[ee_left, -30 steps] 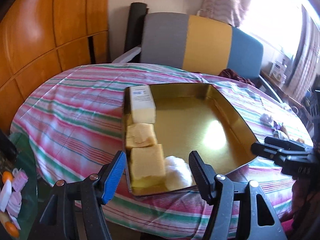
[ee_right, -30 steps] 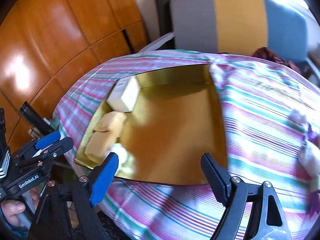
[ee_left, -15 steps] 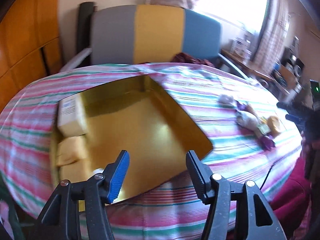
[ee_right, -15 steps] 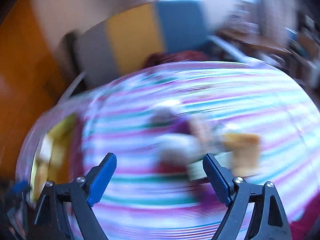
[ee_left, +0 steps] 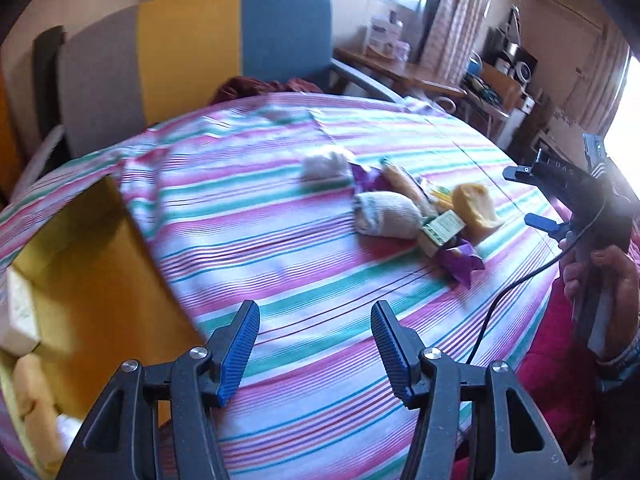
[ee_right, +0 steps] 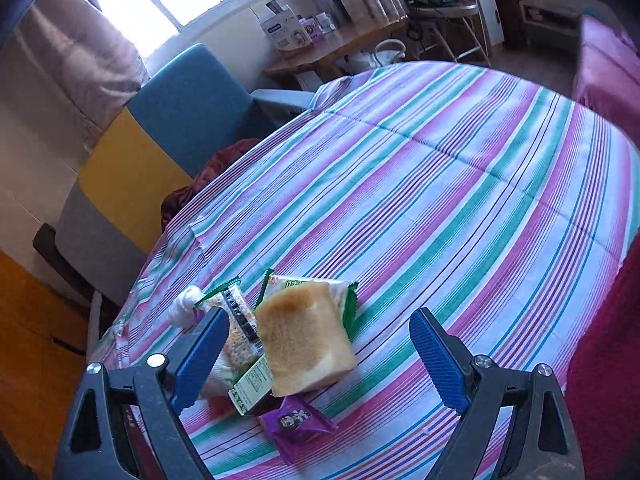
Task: Organize objects
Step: 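Return the left tool to the pile and grasp the grey sock, then hold the grey sock with the left tool while the right tool grasps a purple candy packet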
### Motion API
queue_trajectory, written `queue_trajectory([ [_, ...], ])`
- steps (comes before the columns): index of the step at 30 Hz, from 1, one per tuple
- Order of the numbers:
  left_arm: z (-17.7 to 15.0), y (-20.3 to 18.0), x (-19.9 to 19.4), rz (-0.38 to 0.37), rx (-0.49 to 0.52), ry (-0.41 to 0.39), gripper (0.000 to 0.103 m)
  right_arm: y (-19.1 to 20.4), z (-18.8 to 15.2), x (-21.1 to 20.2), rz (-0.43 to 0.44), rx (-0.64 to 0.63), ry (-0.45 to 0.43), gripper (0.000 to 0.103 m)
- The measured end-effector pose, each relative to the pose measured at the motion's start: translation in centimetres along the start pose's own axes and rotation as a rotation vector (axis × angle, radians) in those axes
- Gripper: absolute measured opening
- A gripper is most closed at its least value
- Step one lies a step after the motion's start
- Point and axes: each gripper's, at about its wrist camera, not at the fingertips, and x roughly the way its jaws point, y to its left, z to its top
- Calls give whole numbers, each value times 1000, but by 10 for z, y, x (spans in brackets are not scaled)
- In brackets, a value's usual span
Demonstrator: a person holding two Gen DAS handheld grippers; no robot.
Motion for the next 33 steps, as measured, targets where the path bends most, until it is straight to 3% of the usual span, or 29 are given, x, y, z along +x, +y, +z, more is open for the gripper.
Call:
queue_trajectory([
  [9,42,-31,57,-99,-11,72,76,3,-4,8,31,0,44,92],
  [13,63,-41,82,-106,-45,89,83,4,-4,10,47,-1,59,93],
  [19,89,-54,113,-112,-84,117,83,8,-5,13,69,-13,73,93],
  [24,102,-69,149,-89,-56,156,84,8,-4,14,76,-15,76,93],
  [26,97,-65,165,-83,-64,192,73,7,-4,15,74,-15,77,93],
  [28,90,-56,162,-134,-103,176,68,6,-4,15,72,-14,76,93],
  [33,59,-35,133,-156,-119,143,66,3,0,13,73,-14,62,93],
])
